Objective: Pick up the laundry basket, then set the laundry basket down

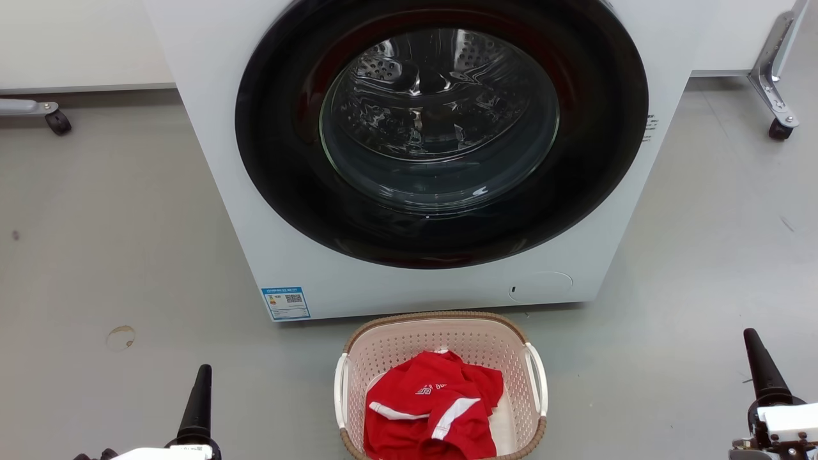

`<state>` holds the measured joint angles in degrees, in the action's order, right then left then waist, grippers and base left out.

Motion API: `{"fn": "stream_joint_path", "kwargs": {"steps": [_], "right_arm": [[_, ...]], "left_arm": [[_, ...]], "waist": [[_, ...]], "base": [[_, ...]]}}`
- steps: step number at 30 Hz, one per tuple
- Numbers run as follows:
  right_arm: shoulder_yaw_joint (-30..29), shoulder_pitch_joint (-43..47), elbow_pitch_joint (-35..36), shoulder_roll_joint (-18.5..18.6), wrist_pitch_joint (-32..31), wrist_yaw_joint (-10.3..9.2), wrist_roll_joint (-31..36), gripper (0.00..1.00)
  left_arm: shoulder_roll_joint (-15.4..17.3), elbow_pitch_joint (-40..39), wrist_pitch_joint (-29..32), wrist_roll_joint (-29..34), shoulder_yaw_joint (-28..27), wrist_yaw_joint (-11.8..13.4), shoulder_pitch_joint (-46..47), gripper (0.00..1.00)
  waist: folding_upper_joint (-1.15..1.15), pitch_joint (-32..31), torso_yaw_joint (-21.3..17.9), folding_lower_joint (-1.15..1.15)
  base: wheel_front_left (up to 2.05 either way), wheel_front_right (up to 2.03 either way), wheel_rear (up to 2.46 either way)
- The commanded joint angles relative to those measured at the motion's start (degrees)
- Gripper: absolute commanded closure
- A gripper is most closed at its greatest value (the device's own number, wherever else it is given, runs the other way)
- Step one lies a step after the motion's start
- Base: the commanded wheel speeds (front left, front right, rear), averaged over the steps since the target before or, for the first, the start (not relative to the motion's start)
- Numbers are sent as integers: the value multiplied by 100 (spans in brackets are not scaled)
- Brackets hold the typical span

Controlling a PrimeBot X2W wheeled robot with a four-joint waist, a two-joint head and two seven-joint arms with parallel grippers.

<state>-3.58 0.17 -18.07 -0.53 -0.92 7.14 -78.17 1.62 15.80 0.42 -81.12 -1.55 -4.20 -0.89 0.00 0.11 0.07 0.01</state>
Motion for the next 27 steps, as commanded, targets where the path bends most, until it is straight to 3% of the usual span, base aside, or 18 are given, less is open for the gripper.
{"fn": "stream_joint_path", "kwargs": {"steps": [1,17,27], "right_arm": [[29,-307,118,176,100,10,250,0],[23,-336,199,159,371,15,1874,0],[60,-348,258,172,523,17,2586,0]], "left_arm": [[98,-200,-56,242,-5,60,72,0],[338,-273,-323,1752,344,524,46,0],[426,-368,-451,2304,499,699,37,0]], "waist": [[0,-1,-2,0],[0,-9,6,0],[0,-4,14,0]], "base": [[0,0,0],[0,0,0],[0,0,0]]}}
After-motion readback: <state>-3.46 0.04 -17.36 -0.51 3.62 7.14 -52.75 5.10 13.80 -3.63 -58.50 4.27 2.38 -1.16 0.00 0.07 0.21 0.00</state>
